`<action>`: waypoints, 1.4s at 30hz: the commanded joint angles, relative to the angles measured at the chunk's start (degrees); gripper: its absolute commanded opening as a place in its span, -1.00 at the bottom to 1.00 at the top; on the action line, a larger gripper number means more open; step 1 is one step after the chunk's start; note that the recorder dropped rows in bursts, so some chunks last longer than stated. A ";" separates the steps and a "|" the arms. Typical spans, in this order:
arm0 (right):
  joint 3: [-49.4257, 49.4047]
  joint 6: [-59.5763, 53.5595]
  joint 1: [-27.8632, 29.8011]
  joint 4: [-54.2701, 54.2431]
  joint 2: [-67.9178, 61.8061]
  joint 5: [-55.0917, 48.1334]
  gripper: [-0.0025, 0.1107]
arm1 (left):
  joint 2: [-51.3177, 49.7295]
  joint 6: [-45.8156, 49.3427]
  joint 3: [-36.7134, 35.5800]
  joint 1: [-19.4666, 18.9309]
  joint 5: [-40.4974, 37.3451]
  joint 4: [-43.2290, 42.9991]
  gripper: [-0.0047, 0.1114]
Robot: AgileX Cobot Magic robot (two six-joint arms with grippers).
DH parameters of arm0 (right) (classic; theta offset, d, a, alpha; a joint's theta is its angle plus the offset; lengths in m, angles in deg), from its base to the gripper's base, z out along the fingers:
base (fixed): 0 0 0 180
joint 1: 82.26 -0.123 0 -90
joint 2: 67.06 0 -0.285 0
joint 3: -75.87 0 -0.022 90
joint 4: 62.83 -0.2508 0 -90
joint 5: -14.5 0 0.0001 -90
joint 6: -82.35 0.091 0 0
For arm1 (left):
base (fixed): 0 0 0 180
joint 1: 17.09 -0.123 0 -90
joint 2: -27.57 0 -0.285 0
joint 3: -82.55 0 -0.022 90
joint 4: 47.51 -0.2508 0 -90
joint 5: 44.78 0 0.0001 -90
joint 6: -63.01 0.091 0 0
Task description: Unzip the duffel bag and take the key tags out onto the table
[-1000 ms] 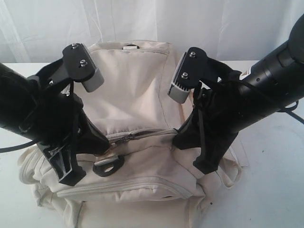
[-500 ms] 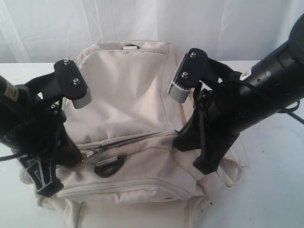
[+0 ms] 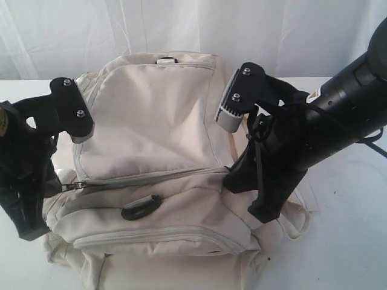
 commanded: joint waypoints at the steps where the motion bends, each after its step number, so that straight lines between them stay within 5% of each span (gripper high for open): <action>1: 0.30 0.46 0.44 2.04 0.73 -1.28 -0.96 | 0.40 -2.32 -0.11 -0.17 -2.78 -5.56 -0.92; 8: 0.30 3.18 0.44 -0.09 0.73 -1.16 -0.85 | 0.40 -2.68 -0.11 -0.17 1.14 -7.29 -0.92; 14: 0.41 2.62 0.44 -4.49 1.00 -1.39 -0.07 | 0.40 -1.78 -0.11 -0.17 4.97 -6.22 -0.92; 17: 1.05 -0.13 0.44 -4.49 2.73 -1.26 0.10 | 0.40 -1.78 -0.11 -0.17 6.50 -4.27 -0.92; 21: 2.03 -9.68 0.32 -11.53 8.85 -4.77 0.10 | 0.40 -1.78 -0.11 -0.17 6.64 -2.49 -0.92; 25: 1.65 -13.31 -7.26 -14.86 13.14 -3.62 0.10 | 0.40 -1.78 -0.11 -0.17 7.21 -1.02 -0.92; 33: -1.46 2.13 -32.46 13.97 3.53 14.35 0.09 | 0.40 -1.78 -0.11 -0.17 7.20 -0.87 -0.92; 42: -1.60 24.07 -36.24 35.38 -7.93 16.92 -0.21 | 0.40 -1.78 -0.11 -0.17 7.20 -0.87 -0.92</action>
